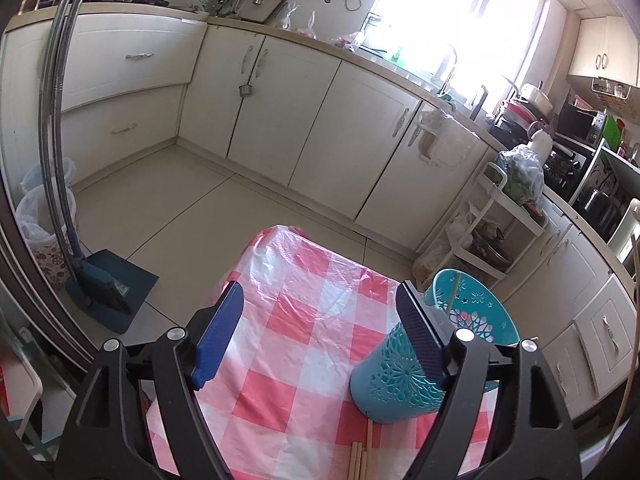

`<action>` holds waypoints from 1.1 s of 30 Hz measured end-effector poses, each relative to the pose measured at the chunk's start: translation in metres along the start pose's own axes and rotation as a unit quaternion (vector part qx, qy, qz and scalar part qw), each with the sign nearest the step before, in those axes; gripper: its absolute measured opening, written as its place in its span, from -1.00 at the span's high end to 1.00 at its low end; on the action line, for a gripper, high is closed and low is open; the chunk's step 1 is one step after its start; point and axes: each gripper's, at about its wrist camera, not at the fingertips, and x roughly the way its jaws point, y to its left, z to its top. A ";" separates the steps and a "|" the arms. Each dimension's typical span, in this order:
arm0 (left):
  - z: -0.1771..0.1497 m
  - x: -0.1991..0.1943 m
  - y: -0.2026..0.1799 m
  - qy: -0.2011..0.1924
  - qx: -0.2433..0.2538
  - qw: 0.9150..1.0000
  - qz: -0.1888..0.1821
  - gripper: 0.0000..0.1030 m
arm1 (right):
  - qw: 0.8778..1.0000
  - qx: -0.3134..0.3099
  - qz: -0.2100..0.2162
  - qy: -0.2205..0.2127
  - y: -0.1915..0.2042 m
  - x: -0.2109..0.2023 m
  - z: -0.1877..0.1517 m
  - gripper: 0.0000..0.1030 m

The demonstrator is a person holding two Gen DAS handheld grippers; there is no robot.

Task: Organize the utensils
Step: 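Lift the right gripper's stick over the teal basket and open the right gripper, then close the right gripper on another stick while the left gripper lowers to the sticks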

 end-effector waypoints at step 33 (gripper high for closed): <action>-0.005 0.011 0.011 0.029 -0.029 0.999 0.018 -0.57 | 0.979 -0.031 -0.093 0.180 -0.014 0.022 -0.141 0.87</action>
